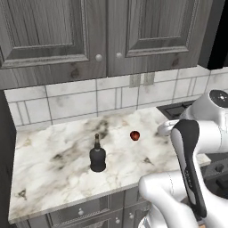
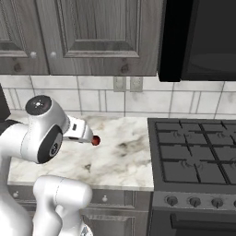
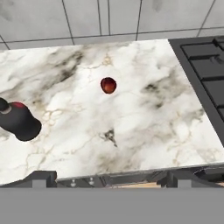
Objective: Place the liquor on the top shelf of the fridge to keep it out of children's reach, and place the lemon and apple on lower shelves for easy access.
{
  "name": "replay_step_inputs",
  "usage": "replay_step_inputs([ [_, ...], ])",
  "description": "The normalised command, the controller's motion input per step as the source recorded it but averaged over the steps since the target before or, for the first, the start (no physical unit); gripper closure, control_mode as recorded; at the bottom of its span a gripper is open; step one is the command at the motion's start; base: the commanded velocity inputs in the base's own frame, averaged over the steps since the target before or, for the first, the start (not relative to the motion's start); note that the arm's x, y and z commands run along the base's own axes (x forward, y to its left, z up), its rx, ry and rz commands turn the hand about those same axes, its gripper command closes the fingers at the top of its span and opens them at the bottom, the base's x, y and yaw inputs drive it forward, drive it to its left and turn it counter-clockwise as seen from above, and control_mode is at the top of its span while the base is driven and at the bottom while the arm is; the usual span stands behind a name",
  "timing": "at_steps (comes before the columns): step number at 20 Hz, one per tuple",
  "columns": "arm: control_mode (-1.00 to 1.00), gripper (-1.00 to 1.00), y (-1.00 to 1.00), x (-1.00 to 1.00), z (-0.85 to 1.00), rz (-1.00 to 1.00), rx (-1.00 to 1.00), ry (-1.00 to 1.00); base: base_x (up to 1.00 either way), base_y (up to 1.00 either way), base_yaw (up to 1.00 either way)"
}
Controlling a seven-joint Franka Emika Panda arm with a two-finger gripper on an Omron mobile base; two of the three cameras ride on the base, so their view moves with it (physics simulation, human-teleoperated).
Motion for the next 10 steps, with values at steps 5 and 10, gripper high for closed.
replay_step_inputs([
  [5, -1.00, -1.00, 0.00, 0.10, -0.29, 0.00, 0.00, 0.00, 0.00, 0.00, 0.00],
  [10, -1.00, -1.00, 0.07, 0.23, -0.18, 0.00, 0.04, 0.00, 0.00, 0.00, 0.00],
])
